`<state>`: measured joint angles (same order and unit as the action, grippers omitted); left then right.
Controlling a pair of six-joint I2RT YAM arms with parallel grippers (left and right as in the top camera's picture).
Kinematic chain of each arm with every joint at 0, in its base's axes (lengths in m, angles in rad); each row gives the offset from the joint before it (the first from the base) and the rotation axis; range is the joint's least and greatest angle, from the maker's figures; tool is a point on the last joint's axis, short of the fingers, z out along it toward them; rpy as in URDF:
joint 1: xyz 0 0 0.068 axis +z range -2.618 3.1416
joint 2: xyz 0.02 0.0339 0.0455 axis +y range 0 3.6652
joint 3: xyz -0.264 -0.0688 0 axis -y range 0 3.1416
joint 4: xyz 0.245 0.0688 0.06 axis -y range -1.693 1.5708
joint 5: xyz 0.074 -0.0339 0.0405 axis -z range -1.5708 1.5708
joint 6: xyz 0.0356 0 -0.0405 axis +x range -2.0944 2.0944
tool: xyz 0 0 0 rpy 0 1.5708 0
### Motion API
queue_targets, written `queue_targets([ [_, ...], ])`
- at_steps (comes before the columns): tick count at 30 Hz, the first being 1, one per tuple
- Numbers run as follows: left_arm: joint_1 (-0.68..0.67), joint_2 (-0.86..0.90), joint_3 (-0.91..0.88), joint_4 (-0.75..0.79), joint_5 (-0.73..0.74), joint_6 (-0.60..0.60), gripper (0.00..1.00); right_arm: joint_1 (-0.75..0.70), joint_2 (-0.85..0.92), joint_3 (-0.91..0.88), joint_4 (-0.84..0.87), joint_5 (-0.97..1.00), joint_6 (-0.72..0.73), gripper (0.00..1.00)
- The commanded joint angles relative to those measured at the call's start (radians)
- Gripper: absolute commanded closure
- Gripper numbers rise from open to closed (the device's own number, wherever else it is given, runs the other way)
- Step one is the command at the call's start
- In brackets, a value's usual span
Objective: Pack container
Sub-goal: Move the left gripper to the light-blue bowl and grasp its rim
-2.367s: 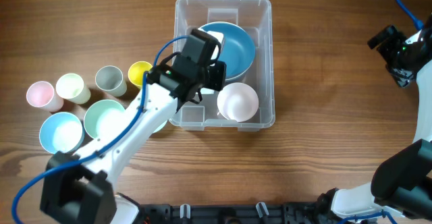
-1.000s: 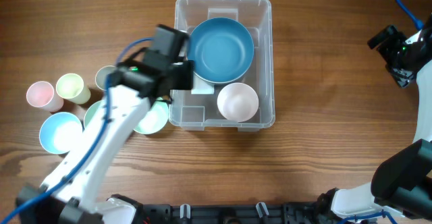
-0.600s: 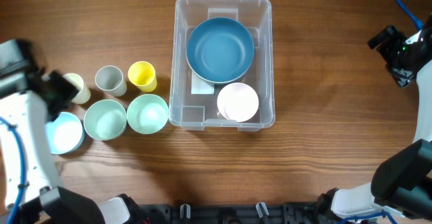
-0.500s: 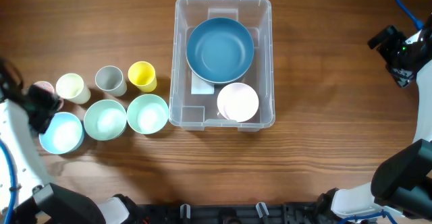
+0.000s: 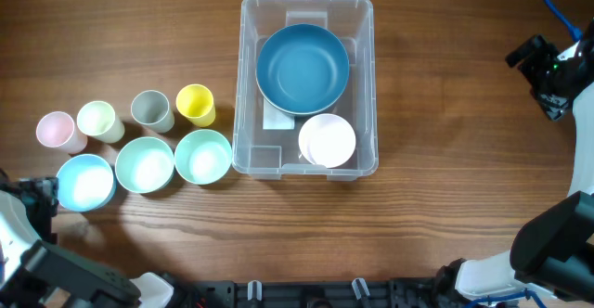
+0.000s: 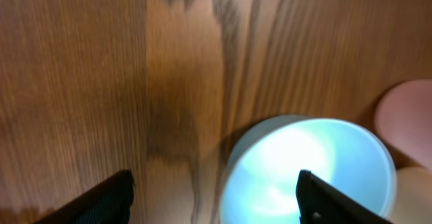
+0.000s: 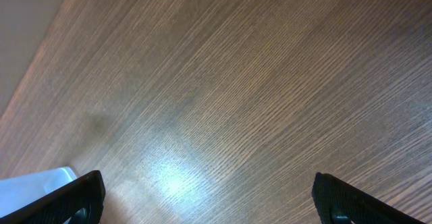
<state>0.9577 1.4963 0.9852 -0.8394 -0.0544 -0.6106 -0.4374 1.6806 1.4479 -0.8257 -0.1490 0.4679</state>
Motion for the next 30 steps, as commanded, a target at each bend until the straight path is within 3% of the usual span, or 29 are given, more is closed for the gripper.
queue_targets([
  [1,0.006,0.049,-0.037,0.04,0.016,0.08,0.31,0.002,0.008,-0.001,0.002,-0.002,0.005,0.0],
  [10,-0.027,0.171,-0.056,0.118,0.071,0.136,0.5,0.002,0.008,-0.001,0.002,-0.002,0.005,0.01],
  [17,-0.038,0.203,-0.056,0.099,0.072,0.137,0.96,0.002,0.008,-0.001,0.002,-0.002,0.005,0.0],
  [25,-0.039,0.041,-0.053,-0.018,0.089,0.132,0.96,0.002,0.008,-0.001,0.002,-0.002,0.005,0.0],
  [30,-0.08,-0.288,-0.02,-0.174,0.324,0.188,0.96,0.002,0.008,-0.001,0.002,-0.002,0.005,0.0],
])
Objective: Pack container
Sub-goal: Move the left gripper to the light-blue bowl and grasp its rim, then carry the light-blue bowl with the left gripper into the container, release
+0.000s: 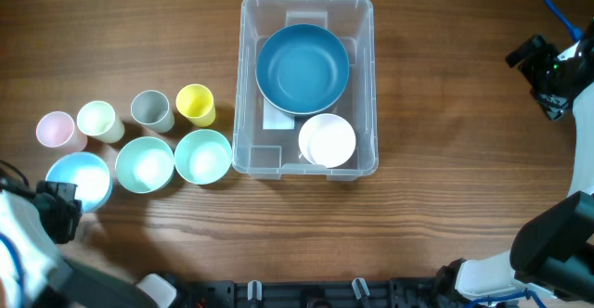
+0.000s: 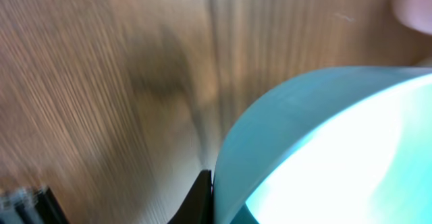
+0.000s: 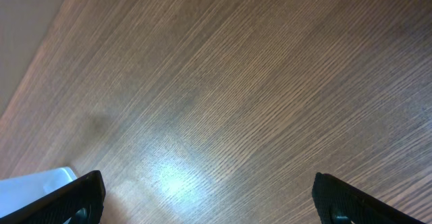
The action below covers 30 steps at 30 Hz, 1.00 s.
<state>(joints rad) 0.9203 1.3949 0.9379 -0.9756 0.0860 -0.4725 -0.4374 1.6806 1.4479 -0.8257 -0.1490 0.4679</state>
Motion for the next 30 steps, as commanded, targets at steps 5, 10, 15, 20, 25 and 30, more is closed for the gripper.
queue_targets([
  [5,-0.283,-0.433,0.027,0.053,0.354,0.039,0.96,0.002,0.008,-0.001,0.002,-0.002,0.005,0.01],
  [10,-0.716,-0.503,0.027,0.348,0.358,-0.014,0.96,0.002,0.008,-0.001,0.002,-0.002,0.005,0.0],
  [15,-1.14,-0.332,0.027,0.692,0.201,-0.003,0.96,0.002,0.008,-0.001,0.002,-0.002,0.005,0.0],
  [20,-1.33,-0.044,0.048,0.778,0.189,-0.002,0.96,0.002,0.008,-0.001,0.002,-0.002,0.005,0.0],
  [25,-1.387,0.153,0.076,0.727,0.19,-0.001,0.96,0.002,0.008,-0.001,0.002,-0.002,0.005,0.0],
  [30,-1.419,0.172,0.076,0.613,0.165,0.048,0.96,0.002,0.008,-0.001,0.002,-0.002,0.005,0.01],
])
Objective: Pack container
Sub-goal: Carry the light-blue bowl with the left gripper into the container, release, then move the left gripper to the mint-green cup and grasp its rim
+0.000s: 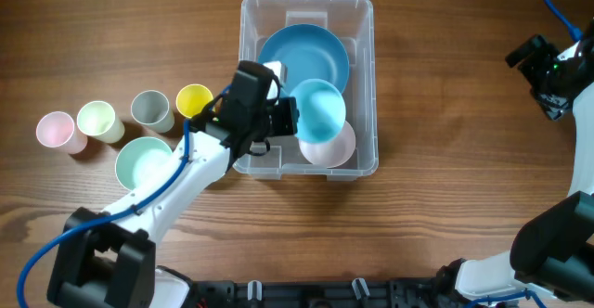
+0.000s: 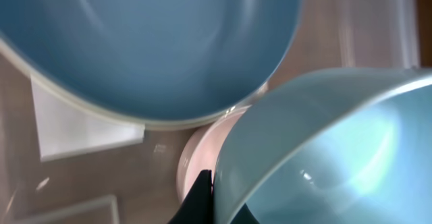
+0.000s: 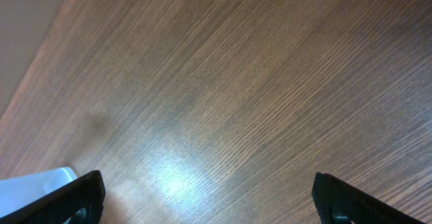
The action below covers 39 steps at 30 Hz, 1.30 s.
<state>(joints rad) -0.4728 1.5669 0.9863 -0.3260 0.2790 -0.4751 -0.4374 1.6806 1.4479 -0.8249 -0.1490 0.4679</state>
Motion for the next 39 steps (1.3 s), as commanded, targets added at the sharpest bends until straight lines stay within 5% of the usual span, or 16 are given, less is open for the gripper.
queue_targets([
  [1,-0.038,0.0,0.028,-0.056,-0.051,0.052,0.95,0.002,0.008,-0.001,0.002,-0.002,0.005,0.0],
  [9,-0.086,0.004,0.037,-0.02,-0.06,0.106,0.85,0.002,0.008,-0.001,0.002,-0.002,0.005,0.0],
  [16,0.008,-0.036,0.328,-0.27,-0.071,0.14,0.46,0.002,0.008,-0.001,0.002,-0.002,0.005,0.0],
  [23,0.236,-0.121,0.545,-0.652,-0.087,0.182,0.58,0.002,0.009,-0.001,0.002,-0.002,0.005,0.0],
  [27,0.501,-0.178,0.543,-0.958,-0.311,0.122,0.59,0.002,0.008,-0.001,0.002,-0.002,0.005,0.0],
  [30,0.687,-0.178,0.504,-1.042,-0.348,0.098,0.56,0.002,0.008,-0.001,0.002,-0.002,0.005,0.0],
  [34,0.913,-0.178,0.335,-0.974,-0.343,-0.013,0.37,0.002,0.008,-0.001,0.002,-0.002,0.005,0.0],
  [39,1.069,-0.177,0.004,-0.669,-0.196,-0.034,0.35,0.002,0.008,-0.001,0.002,-0.002,0.005,0.0],
])
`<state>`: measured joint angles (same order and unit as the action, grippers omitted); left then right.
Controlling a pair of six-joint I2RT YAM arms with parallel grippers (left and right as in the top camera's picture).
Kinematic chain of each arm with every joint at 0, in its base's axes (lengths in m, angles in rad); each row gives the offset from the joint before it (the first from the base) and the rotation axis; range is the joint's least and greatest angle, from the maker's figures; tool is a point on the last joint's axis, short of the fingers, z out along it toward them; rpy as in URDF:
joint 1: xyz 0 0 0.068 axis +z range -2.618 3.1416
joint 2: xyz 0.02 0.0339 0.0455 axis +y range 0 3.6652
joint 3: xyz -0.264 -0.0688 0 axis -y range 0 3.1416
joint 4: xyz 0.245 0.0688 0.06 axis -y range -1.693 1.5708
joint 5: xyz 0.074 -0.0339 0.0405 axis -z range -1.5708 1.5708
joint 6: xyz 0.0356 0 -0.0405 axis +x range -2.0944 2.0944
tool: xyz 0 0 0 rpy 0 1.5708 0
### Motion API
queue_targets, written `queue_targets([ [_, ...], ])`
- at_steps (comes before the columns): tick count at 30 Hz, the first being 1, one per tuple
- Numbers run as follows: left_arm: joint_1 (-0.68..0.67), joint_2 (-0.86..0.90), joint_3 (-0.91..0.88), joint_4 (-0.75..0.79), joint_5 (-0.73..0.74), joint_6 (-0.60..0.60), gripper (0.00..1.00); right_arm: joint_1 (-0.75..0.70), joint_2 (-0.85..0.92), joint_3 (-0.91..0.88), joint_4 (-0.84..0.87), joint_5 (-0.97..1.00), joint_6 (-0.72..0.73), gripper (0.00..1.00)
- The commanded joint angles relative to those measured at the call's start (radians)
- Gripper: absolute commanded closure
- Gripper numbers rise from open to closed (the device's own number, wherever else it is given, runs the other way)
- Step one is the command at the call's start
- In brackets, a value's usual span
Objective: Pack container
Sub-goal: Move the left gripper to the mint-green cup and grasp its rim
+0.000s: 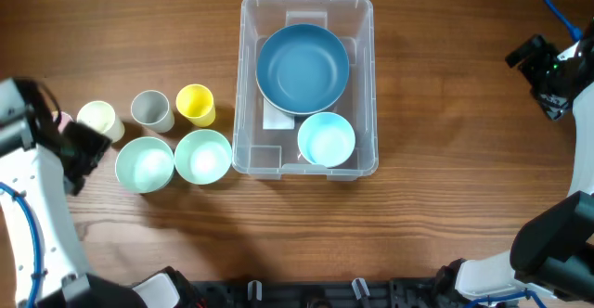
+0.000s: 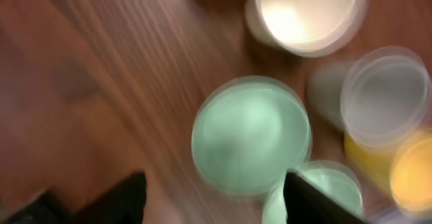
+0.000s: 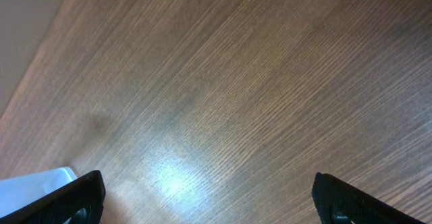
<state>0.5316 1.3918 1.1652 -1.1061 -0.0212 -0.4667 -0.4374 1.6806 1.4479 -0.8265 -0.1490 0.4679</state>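
Observation:
The clear plastic container (image 1: 364,85) holds a large dark blue bowl (image 1: 303,65) and a small light blue bowl (image 1: 326,140) in its near right part. Two mint bowls (image 1: 145,163) (image 1: 203,156) stand on the table left of it. The left wrist view shows one mint bowl (image 2: 251,135) ahead and the other mint bowl (image 2: 317,190) at the lower right. My left gripper (image 1: 82,156) (image 2: 216,207) hangs open and empty just left of the mint bowls. My right gripper (image 1: 549,78) (image 3: 212,207) is open over bare wood at the far right.
Behind the mint bowls stand a cream cup (image 1: 97,119), a grey cup (image 1: 151,109) and a yellow cup (image 1: 195,104); a pink cup is mostly hidden under my left arm. The wrist view shows the cream cup (image 2: 307,15) and grey cup (image 2: 385,96).
The light blue bowl left my left gripper and now sits in the container where the white bowl showed. My left gripper is open and back at the table's left side.
The light blue bowl stood at the far left of the table with my left gripper open beside it. Then the gripper was on its rim. Then it held the bowl over the container's near right part. Now the bowl rests there. My right arm stayed still.

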Motion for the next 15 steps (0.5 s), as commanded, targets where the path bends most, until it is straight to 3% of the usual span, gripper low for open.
queue_targets([
  [1,0.072,-0.002,-0.22,0.159,0.127,-0.043,0.38,0.002,0.008,-0.001,0.003,-0.002,0.005,0.0],
  [6,0.073,-0.001,-0.37,0.318,0.14,-0.036,0.52,0.002,0.008,-0.001,0.003,-0.002,0.005,0.01],
  [12,0.073,0.0,-0.419,0.376,0.128,-0.035,0.65,0.002,0.008,-0.001,0.003,-0.002,0.005,0.0],
  [15,0.073,0.005,-0.426,0.382,0.124,-0.035,0.81,0.002,0.009,-0.001,0.003,-0.002,0.005,0.01],
])
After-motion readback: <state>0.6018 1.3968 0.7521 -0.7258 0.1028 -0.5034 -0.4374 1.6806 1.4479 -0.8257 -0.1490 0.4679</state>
